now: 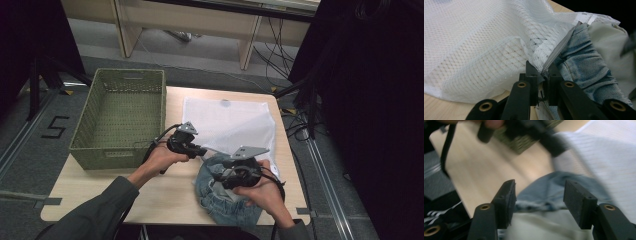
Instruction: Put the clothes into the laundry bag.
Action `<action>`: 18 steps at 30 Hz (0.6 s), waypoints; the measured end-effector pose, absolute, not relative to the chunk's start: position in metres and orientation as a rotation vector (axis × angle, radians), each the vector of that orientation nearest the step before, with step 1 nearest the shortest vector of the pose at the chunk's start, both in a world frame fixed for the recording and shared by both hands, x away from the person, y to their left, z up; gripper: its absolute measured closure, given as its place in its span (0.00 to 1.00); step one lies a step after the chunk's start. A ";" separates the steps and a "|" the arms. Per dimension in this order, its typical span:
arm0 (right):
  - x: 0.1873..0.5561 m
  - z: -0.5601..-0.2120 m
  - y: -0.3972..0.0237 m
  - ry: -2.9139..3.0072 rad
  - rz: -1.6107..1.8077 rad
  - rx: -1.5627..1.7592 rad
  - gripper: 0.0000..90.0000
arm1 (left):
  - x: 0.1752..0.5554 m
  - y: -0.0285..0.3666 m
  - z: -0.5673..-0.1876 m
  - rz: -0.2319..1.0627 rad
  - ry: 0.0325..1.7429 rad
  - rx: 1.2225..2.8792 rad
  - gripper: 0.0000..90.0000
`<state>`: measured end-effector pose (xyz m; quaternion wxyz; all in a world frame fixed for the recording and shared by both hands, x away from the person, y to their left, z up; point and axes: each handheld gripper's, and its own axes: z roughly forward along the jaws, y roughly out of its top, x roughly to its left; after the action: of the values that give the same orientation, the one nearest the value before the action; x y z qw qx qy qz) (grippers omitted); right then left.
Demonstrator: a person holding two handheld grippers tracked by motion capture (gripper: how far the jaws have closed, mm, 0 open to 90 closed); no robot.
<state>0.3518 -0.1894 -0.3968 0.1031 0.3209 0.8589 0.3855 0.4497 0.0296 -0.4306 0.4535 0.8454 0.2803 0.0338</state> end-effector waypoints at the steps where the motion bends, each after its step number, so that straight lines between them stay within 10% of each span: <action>1: 0.348 -0.399 -0.184 2.567 1.120 0.951 0.46 | 0.450 0.030 -0.430 0.072 0.692 2.083 0.91; 6: 0.337 -0.426 -0.157 2.631 0.912 0.843 0.43 | 0.450 0.030 -0.431 0.078 0.692 2.093 0.92; 12: 0.349 -0.450 -0.160 2.675 0.740 0.765 0.82 | 0.448 0.030 -0.431 0.082 0.683 2.102 0.93; 18: 0.358 -0.408 -0.188 2.506 0.826 0.797 0.87 | 0.445 0.029 -0.424 0.090 0.658 2.091 0.94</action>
<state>0.3577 -0.1879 -0.4081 0.1915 0.2839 0.8923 0.2942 0.4448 0.0292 -0.4245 0.4565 0.8479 0.2671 0.0363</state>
